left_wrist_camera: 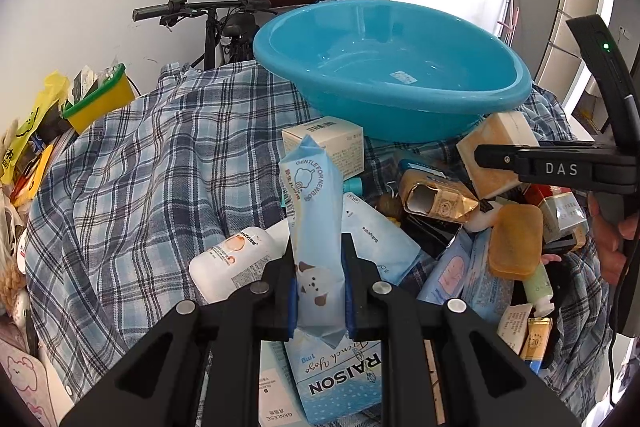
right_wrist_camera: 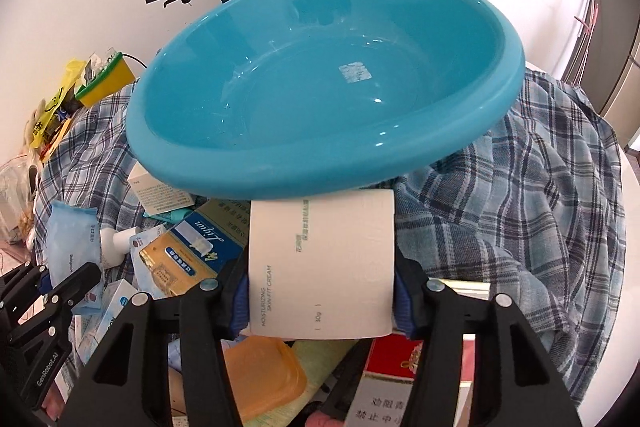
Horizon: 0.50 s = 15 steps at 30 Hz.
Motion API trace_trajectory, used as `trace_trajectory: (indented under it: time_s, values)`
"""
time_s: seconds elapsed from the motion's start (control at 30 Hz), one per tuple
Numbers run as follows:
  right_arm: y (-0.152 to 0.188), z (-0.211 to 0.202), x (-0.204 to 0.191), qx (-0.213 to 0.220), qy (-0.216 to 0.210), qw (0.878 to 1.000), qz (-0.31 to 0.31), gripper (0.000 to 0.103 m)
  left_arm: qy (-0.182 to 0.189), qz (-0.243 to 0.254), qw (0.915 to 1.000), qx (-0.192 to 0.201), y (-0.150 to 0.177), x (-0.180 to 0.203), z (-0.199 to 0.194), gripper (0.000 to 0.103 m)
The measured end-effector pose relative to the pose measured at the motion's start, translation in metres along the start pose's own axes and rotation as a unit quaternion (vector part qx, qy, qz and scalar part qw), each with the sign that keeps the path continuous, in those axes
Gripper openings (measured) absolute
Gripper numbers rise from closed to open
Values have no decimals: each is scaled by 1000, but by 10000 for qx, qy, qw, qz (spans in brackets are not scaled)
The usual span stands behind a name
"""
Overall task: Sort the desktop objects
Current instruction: 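Lift the wipe pack with the left gripper while the right gripper grasps the cream box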
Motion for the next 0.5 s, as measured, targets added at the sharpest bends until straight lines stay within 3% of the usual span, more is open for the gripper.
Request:
trace_trajectory:
  time_s: [0.27, 0.5]
  values:
    - [18, -17, 5, 0, -92, 9999, -109, 54, -6, 26, 10000, 13, -1, 5, -1, 19]
    - [35, -41, 3, 323, -102, 9991, -260, 54, -7, 81, 9999, 126, -1, 12, -6, 19]
Point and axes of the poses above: each gripper's, at about its wrist camera, not at the fingertips, and z roughly the way its jaws point, x to its right, y to its underside, the point moved 3 cm from there along z, roughly the way its jaws point, and after that the axes turned 9 degrees about -x, right-handed, at the moved point
